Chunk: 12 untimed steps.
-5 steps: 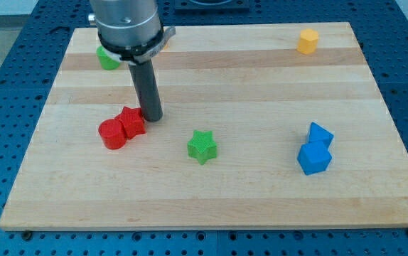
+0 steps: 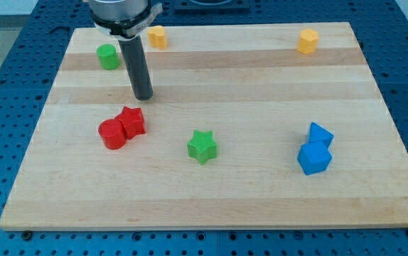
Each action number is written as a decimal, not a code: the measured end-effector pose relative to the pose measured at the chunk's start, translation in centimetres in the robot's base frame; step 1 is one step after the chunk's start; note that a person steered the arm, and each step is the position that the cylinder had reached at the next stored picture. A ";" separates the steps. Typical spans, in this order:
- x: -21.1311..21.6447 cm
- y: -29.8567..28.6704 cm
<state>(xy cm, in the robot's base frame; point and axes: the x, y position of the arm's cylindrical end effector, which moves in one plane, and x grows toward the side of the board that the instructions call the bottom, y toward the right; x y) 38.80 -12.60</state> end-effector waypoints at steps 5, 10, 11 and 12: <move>1.9 -8.8; 0.3 -17.9; 0.2 -17.9; -0.4 -17.9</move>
<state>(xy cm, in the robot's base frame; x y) 38.39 -30.48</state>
